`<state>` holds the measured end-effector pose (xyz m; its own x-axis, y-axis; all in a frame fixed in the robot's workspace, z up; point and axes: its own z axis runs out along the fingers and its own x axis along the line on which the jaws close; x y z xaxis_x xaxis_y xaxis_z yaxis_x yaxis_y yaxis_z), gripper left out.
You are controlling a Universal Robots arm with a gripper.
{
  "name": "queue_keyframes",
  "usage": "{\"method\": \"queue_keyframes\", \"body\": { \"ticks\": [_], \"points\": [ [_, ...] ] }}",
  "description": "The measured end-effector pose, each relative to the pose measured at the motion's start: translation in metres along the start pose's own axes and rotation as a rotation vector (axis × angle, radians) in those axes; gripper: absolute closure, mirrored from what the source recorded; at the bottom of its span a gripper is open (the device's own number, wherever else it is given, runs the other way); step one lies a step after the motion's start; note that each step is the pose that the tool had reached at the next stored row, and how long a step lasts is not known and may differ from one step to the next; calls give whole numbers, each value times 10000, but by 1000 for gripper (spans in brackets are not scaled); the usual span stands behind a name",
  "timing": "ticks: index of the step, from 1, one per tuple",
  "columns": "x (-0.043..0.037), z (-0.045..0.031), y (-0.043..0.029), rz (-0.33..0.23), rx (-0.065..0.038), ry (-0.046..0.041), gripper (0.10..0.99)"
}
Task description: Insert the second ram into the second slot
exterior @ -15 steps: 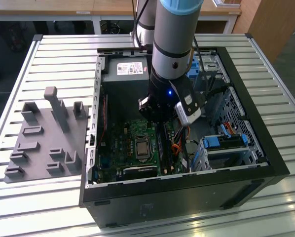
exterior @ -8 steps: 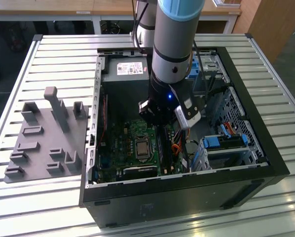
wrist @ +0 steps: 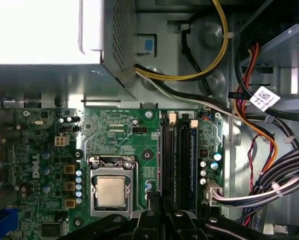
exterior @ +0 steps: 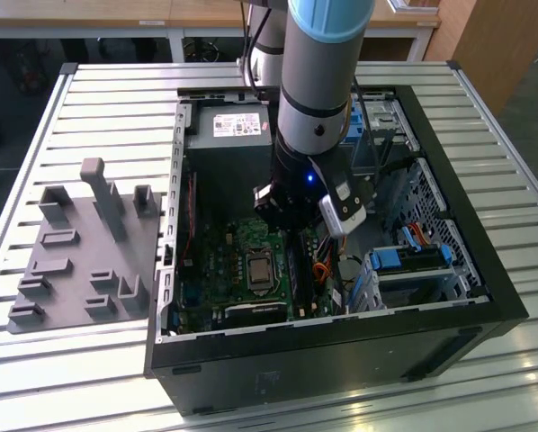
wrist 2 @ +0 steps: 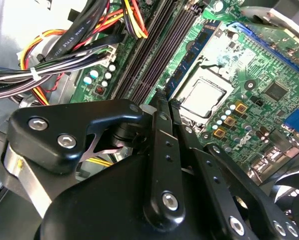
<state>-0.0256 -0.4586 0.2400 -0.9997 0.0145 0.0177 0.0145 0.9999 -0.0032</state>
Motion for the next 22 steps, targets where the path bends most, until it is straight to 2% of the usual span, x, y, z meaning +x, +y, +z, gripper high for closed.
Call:
{"method": "queue_keyframes", "body": {
  "ticks": [22],
  "points": [
    [-21, 25, 1, 65, -2, 1, 949]
  ]
}}
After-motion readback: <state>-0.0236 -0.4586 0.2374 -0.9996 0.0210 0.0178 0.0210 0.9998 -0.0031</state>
